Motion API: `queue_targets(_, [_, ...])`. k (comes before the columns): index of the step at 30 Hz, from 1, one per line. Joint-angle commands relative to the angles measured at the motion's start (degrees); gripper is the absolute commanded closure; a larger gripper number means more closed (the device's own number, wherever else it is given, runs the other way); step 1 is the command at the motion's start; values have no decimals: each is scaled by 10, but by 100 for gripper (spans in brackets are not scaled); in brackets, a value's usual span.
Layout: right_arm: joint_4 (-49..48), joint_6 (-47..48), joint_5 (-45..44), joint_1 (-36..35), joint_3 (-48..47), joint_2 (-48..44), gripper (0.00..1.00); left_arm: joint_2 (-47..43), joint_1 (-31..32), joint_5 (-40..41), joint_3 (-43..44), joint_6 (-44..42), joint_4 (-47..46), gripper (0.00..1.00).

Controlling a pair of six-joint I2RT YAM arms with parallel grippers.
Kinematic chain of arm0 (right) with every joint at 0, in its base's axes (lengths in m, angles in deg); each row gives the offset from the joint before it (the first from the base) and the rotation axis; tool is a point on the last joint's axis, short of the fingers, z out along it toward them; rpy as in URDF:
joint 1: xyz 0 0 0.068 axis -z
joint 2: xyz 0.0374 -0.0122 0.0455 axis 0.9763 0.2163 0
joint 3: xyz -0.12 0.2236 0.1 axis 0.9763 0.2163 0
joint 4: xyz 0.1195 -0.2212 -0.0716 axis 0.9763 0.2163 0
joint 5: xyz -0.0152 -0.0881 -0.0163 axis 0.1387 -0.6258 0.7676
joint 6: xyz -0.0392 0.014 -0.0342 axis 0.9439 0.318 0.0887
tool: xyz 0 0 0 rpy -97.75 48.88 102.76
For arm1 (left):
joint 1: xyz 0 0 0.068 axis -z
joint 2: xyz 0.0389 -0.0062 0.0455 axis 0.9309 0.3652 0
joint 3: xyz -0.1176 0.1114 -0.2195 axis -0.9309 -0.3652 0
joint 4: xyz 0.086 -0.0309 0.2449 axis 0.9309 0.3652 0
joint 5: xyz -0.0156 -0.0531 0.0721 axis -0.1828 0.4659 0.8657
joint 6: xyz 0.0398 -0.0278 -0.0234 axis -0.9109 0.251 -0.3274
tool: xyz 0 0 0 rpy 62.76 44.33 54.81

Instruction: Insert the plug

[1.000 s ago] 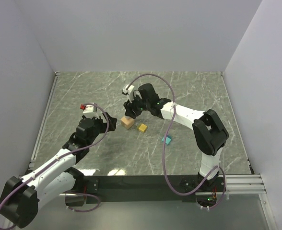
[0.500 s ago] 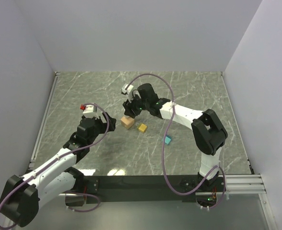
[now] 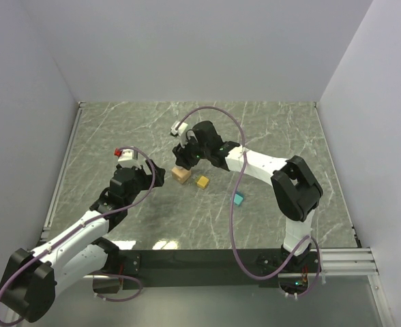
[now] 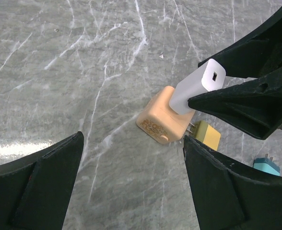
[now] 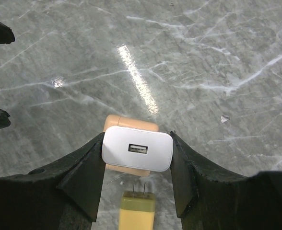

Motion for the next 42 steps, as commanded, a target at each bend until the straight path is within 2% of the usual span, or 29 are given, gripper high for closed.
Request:
queue_targets(1, [-12,0,-18,-5,-3,-7,100,-3,-3,2,21,5,-6,10])
queue_targets(17, [-70,6,-47,-21,95,-43,100,-3,-3,-1,19,5,-9,10])
queue_targets(25, [-54,15,-76,-34,93,-25,100,-9,-3,-1,18,5,-8,10])
queue_targets(42, [-24,19,-71,-39,72,28,100,-17,-2,-1,12,5,-5,10])
